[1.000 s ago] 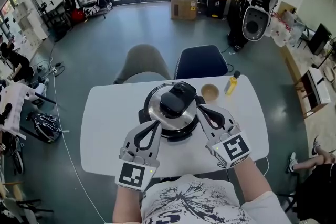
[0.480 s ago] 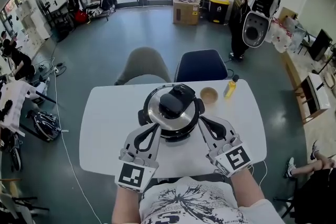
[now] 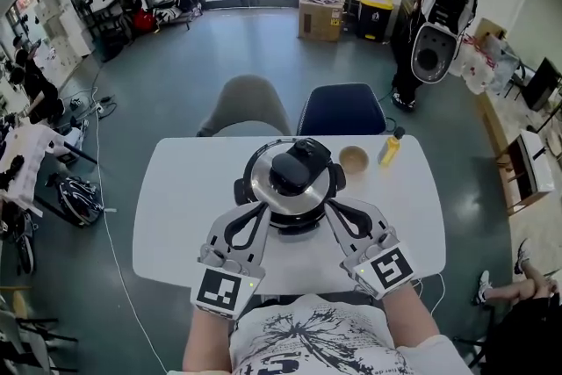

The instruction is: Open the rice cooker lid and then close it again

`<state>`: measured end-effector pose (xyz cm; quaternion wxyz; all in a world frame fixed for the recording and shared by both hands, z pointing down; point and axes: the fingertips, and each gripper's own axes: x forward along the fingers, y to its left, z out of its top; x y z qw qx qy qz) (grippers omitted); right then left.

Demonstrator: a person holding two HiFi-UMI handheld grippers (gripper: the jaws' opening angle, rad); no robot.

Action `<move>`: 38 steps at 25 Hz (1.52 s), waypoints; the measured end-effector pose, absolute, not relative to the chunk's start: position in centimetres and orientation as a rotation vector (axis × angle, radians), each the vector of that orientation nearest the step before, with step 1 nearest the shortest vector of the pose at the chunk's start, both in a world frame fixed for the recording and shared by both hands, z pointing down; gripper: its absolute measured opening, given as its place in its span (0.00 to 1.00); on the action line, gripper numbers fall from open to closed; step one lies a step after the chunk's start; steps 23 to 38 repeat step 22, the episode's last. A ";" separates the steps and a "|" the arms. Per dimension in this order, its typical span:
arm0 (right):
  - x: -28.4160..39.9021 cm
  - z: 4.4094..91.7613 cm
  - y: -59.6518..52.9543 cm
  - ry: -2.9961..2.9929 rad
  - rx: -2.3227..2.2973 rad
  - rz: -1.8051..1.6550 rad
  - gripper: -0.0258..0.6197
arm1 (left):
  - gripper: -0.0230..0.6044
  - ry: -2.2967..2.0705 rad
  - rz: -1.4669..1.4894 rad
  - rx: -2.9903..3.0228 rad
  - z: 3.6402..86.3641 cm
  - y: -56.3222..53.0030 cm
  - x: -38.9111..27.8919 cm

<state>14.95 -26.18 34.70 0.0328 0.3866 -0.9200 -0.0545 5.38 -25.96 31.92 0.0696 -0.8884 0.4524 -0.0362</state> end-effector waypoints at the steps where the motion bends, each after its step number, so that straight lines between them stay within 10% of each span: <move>1: 15.0 34.7 -26.2 -2.835 1.189 -0.167 0.06 | 0.06 1.362 -0.110 -2.672 31.9 -25.9 5.4; 38: 15.5 35.6 -26.8 -2.767 1.237 -0.146 0.06 | 0.06 1.363 -0.126 -2.676 32.4 -25.8 5.7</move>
